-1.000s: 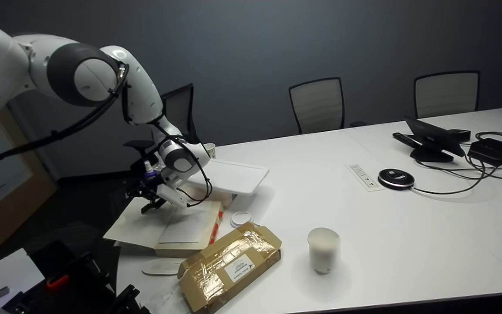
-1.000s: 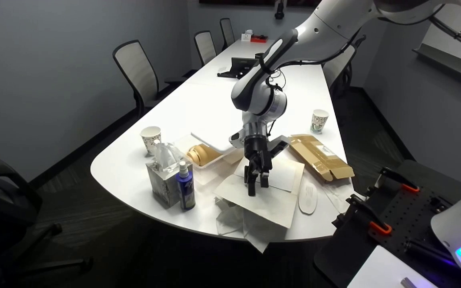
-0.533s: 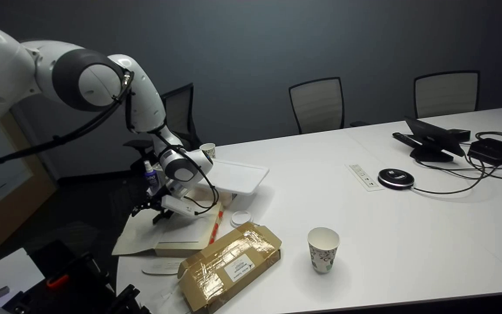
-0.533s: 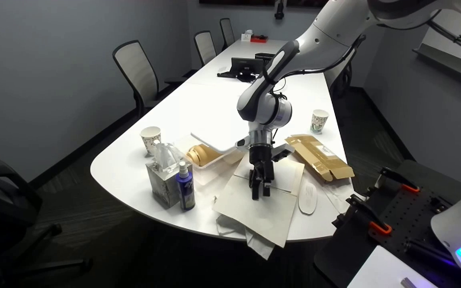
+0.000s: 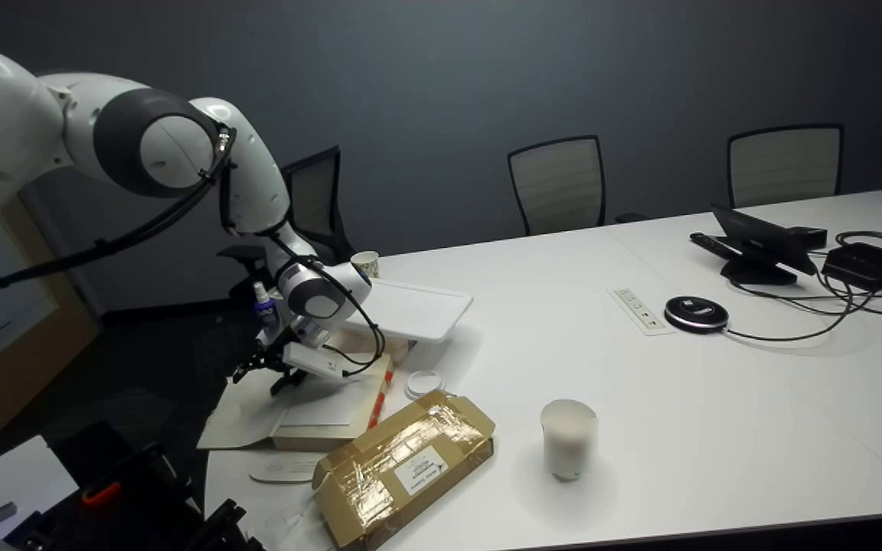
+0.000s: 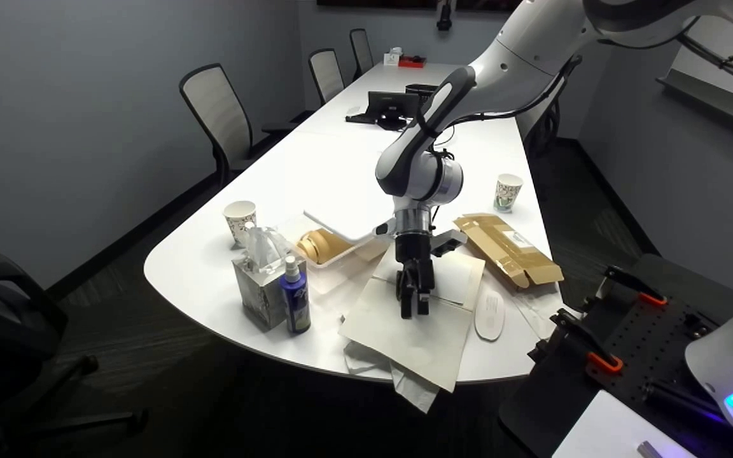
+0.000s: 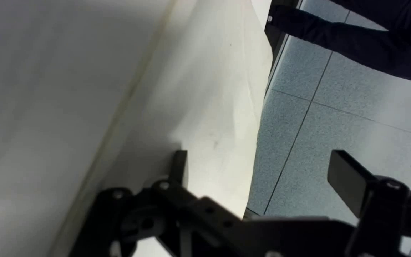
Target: Open the book
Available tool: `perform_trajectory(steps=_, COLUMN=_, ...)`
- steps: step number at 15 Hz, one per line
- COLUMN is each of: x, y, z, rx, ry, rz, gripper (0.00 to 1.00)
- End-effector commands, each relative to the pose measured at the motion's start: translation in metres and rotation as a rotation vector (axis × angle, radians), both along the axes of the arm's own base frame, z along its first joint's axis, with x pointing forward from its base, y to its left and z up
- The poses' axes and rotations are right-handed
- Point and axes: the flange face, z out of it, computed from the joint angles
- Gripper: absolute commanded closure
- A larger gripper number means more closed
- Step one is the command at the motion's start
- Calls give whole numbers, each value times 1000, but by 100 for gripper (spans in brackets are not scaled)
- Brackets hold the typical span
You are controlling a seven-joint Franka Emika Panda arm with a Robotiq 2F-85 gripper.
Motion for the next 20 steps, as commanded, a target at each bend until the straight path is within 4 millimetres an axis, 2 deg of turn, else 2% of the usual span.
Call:
perform_trajectory(steps=1, x=8, y=-8, z=22, rx=-7, ry=-37, rz=-26, gripper=0)
perform_trajectory(steps=7, x=23, y=-26, z=83, rx=7, ry=-79, rz=-76, gripper=0)
perform_trajectory(steps=12, x=26, y=-40, z=135, rx=-116, ry=-148, rz=-211, gripper=0)
perform_trajectory(steps=16, x=15, y=-48, z=162, rx=-251, ry=-192, rz=-369, gripper=0)
perform_trajectory(steps=20, x=0, y=-53, z=176, rx=-383, ry=-207, rz=-524, gripper=0)
